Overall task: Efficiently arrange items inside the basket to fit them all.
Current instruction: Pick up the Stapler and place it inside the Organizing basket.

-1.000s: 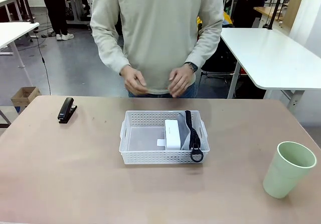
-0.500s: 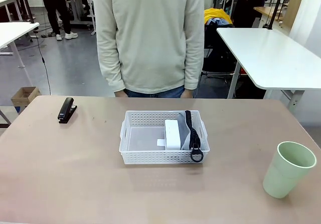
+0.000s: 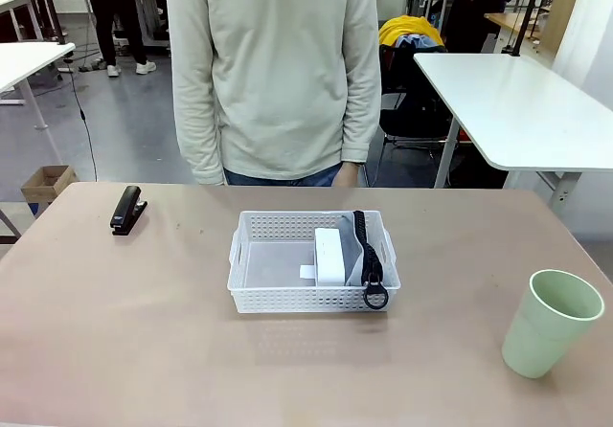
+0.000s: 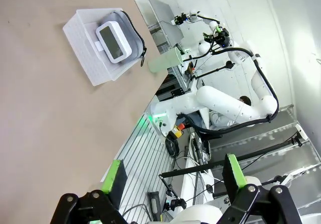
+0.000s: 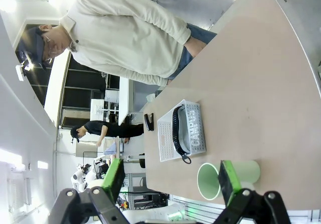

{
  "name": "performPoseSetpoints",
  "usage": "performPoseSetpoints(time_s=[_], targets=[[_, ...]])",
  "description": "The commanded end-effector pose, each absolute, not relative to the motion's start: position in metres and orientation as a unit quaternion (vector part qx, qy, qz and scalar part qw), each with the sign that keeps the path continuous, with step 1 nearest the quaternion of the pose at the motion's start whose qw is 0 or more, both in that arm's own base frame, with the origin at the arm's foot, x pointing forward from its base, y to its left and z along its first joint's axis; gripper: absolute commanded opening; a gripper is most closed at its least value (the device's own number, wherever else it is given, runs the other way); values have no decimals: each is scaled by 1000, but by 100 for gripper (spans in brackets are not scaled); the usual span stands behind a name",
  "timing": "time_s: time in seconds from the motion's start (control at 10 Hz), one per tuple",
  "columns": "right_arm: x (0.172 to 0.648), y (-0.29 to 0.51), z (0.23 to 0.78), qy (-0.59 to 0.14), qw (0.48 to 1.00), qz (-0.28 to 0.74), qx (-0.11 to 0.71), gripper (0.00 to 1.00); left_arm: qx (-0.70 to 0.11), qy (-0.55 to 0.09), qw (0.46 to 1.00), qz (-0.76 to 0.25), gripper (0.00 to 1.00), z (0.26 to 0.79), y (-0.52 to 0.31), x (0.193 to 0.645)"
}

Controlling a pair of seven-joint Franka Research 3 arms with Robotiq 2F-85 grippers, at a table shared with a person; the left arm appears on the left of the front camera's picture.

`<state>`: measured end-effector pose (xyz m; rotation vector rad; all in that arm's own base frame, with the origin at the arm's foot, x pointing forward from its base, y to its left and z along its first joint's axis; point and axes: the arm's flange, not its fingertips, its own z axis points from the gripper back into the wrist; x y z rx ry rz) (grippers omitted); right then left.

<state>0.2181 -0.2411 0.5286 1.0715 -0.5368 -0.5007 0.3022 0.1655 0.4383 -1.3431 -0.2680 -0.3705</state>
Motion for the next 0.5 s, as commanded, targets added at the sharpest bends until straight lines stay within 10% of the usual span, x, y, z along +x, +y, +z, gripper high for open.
performPoseSetpoints(time_s=[0.0,0.4], targets=[[219,-242,530,-263,792,-221,505,100,-546,-55,817,-180,100,454,148,315],[219,-242,530,-263,792,-221,505,100,-418,65,876,-233,100,489,90,364]])
